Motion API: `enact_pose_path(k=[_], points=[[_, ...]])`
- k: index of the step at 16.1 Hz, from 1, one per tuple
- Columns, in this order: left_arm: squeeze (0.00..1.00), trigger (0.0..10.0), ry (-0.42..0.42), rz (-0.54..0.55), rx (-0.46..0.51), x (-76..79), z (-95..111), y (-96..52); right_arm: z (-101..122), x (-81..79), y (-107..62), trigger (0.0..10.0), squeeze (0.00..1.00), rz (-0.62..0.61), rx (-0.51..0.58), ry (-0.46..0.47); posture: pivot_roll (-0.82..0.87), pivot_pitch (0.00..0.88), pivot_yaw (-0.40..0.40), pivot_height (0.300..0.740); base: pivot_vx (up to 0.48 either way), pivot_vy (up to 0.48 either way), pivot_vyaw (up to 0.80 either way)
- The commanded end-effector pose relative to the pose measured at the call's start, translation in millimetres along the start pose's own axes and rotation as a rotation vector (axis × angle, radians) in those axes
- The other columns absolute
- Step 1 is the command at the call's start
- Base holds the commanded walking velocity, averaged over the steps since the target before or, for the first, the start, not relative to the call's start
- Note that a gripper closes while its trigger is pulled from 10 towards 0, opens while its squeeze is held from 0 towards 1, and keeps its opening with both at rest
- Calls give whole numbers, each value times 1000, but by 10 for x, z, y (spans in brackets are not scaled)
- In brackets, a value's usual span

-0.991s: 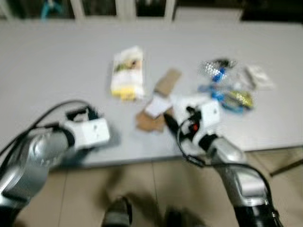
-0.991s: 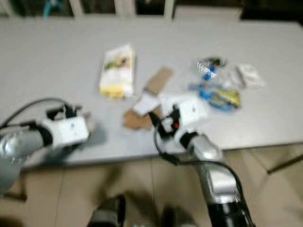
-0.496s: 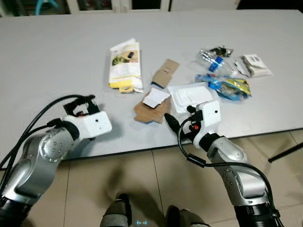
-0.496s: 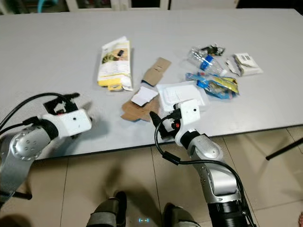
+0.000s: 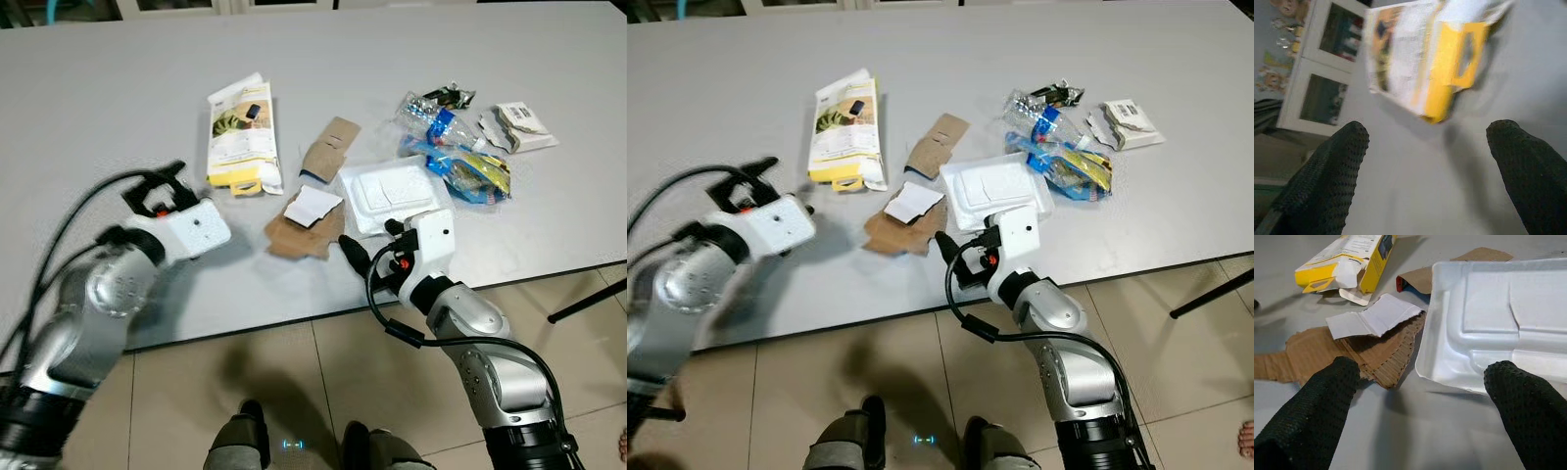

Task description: Picking trash to rubbish bin

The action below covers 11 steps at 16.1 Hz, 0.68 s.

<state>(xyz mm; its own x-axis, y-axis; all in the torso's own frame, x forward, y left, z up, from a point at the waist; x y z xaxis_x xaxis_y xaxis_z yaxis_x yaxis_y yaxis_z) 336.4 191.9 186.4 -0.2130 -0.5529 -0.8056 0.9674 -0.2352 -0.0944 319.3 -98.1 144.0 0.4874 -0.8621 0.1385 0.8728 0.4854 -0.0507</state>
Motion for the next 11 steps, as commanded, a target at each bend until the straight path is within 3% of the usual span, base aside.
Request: enact_pose_path(k=[1, 4, 9, 11], points=[[0, 10000, 5, -12, 17, 57, 21, 23, 6, -26, -20, 10000, 0, 10, -2, 1, -10, 221, -38, 740, 0, 0, 0], [0, 10000, -14, -42, 35, 233, 33, 105, 12, -37, -33, 10000, 0, 9, 0, 4, -22, 225, -35, 740, 0, 0, 0], [0, 10000, 81, -55, 55, 475, 50, 226, -1, -80, -71, 10000, 0, 6, -2, 25, -28, 239, -28, 740, 0, 0, 0], [0, 10000, 120, -84, 60, 654, 43, 279, -5, -153, -87, 10000, 0, 21, -4, 36, -36, 261, -24, 740, 0, 0, 0]])
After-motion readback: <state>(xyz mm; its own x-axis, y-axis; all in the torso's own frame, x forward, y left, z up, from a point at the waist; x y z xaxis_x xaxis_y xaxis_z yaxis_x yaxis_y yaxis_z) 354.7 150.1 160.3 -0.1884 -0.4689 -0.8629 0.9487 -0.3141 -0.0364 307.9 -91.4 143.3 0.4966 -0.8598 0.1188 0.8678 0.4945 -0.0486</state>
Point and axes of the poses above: a point about 5 cm out from each wrist's last joint towards the gripper, its own y axis pointing out of the wrist towards the gripper, its own z axis along the axis of the wrist's last joint, x = y × z, the point moved 3 cm from there along y, pointing out of the wrist towards the gripper, and after that the axes turned 13 degrees about -y, right-handed, at the moved point
